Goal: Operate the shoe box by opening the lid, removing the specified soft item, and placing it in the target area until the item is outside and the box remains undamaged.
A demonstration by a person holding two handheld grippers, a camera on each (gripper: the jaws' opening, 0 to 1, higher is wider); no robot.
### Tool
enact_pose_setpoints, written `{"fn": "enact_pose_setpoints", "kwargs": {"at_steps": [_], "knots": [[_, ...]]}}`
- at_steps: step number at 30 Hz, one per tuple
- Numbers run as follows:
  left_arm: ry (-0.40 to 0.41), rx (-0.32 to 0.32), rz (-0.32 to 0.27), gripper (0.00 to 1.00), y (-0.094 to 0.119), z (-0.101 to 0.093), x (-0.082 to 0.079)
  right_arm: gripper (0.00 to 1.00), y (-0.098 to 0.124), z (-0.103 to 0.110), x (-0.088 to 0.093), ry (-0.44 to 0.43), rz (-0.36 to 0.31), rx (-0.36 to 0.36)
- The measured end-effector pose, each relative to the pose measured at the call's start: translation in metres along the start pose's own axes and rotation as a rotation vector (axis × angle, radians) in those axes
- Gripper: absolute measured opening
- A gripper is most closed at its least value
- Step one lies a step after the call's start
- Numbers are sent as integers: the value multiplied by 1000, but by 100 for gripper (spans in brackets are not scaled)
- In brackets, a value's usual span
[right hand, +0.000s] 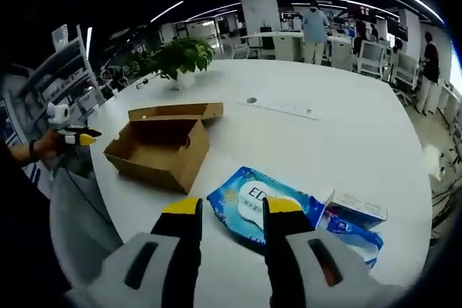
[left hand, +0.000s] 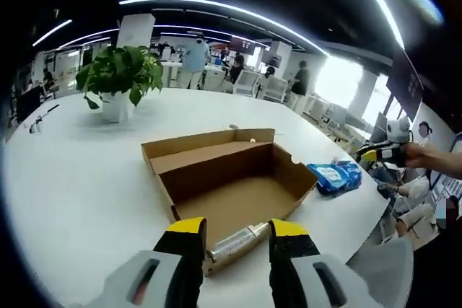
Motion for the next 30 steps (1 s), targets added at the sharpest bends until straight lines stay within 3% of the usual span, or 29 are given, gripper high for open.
{"fn": "enact_pose_setpoints", "kwargs": {"at_steps": [13,23,30], "knots": [[-101,81,58,34,-34,4,-12,31,5,37,25,-26,21,-23],[-235,197,209,34,-63,0,0,30,12,67,54,-78,32,-20],[-351,266,269,34,-82,-4,6,29,19,83,55,-110,7,-8]]}}
Point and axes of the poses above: the point that each gripper's makers call its tool centre point, and the gripper's own axes: y roughly backward along the fingers, z roughly to its left, x roughly out of its underside, the point moved 1 cm from there along y, roughly backward along the fingers, and after that the axes turned 1 degree about -x, right-handed, at the moved point
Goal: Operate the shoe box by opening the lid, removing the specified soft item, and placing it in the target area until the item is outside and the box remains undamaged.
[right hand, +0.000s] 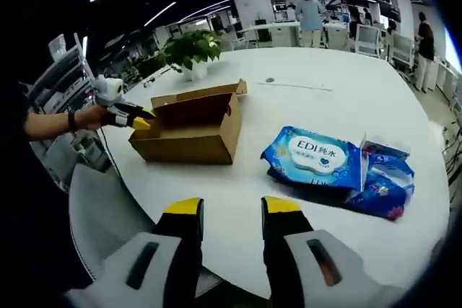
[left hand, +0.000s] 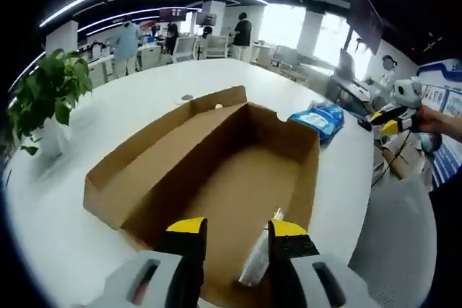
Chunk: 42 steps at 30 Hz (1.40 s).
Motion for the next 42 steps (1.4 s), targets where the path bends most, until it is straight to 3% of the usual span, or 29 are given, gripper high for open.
{"fn": "enact_pose_setpoints", "kwargs": {"at_steps": [3,7,15,21,24,28,34,39,42], "knots": [[-18,43,18,34,-8,0,-1,29,3,7,0,-9,-14,3],[-106,129,89,35,-22,-9,5,29,5,18,4,-23,-24,-1],[-200,248,213,41,-39,-24,27,29,2,16,10,-70,-40,26],[-196,267,239,43,-44,-21,36,29,3,21,11,-95,-60,40],[-189,280,244,43,-44,-22,36,28,1,20,20,-107,-49,48],[-294,244,291,42,-46,-23,45,28,-1,20,24,-122,-47,46],[-268,208,283,44,-45,-16,41,27,-3,19,25,-129,-43,43],[-303,161,279,38,-42,-7,40,27,-1,19,23,-129,-46,43],[-317,165,279,38,-41,-9,41,27,1,18,22,-130,-48,45]]}}
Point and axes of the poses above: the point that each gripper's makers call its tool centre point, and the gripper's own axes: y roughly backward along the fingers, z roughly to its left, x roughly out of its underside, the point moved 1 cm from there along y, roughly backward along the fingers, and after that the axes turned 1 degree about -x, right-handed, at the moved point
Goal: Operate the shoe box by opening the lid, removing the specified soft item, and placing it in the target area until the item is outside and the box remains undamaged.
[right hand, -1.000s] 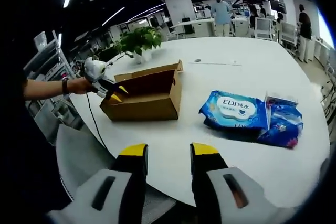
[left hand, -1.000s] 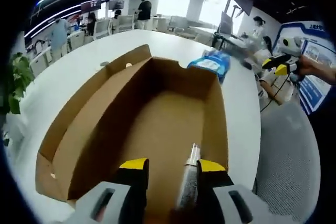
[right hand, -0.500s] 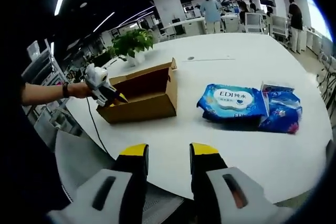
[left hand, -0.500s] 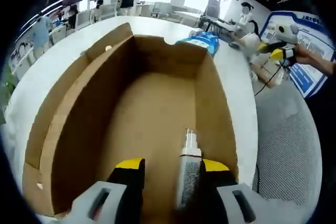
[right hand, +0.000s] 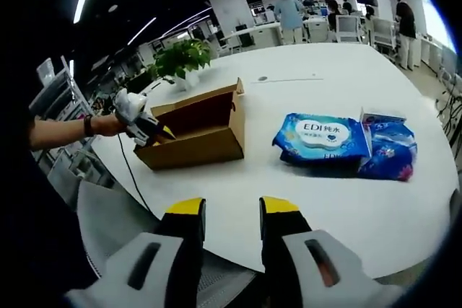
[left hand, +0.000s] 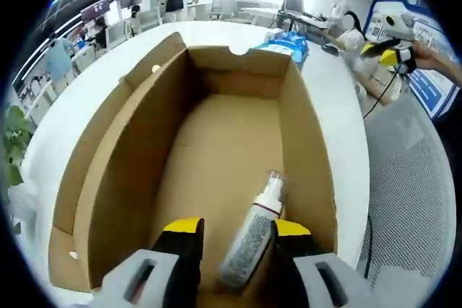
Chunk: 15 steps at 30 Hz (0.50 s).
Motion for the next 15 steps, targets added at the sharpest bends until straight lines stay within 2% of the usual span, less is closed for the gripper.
{"fn": "enact_pose_setpoints", "kwargs": {"at_steps": [3,6,9,11,15], "knots": [[-31,32,-15,41,-1,-9,-4,27,1,0,0,-5,-4,0],[-48,50,-21,38,-3,-11,-5,27,1,0,-1,-5,-6,-1],[-91,42,28,37,-8,-10,0,27,-1,3,-1,2,-5,-6],[-150,25,50,34,-11,-9,0,27,-3,5,1,2,1,-11],[-144,36,77,32,-19,-11,2,26,-5,9,1,1,2,-16]]}}
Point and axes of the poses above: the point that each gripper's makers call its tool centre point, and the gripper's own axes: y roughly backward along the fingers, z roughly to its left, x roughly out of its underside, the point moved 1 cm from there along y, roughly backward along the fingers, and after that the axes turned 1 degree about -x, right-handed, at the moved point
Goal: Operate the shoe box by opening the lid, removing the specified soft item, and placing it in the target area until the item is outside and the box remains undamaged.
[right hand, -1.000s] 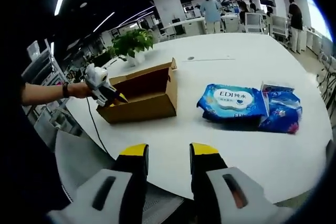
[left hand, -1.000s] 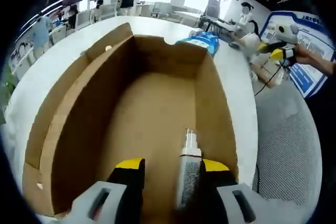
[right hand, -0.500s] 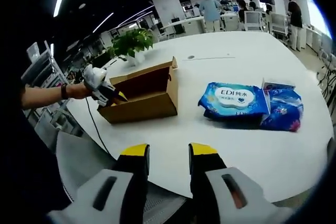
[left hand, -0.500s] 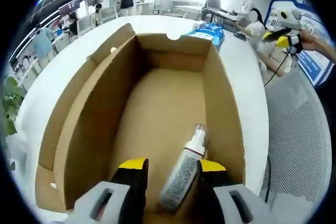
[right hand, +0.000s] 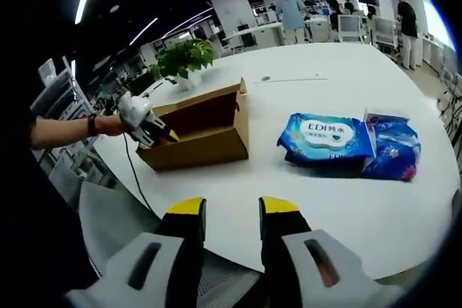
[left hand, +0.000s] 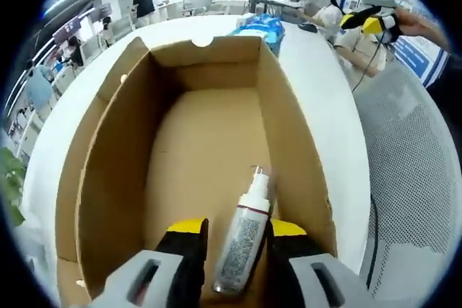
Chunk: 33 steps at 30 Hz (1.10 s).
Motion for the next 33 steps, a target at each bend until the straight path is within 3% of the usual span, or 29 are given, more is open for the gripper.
{"fn": "enact_pose_setpoints", "kwargs": {"at_steps": [5,8,14,22,28,33], "knots": [[-22,8,22,28,-4,-2,1,24,-2,0,-3,9,-4,-3],[-66,-35,71,21,-7,3,7,24,-2,0,-6,7,-11,-4],[31,-25,48,20,-8,8,5,23,-3,2,-5,7,-10,-12],[193,-23,-52,20,9,12,-5,23,-4,5,-3,4,-10,-24],[245,-19,-107,20,21,9,-11,23,-5,7,-4,6,-11,-35],[286,-25,-203,20,40,5,-26,23,-9,9,-8,23,-17,-53]]}}
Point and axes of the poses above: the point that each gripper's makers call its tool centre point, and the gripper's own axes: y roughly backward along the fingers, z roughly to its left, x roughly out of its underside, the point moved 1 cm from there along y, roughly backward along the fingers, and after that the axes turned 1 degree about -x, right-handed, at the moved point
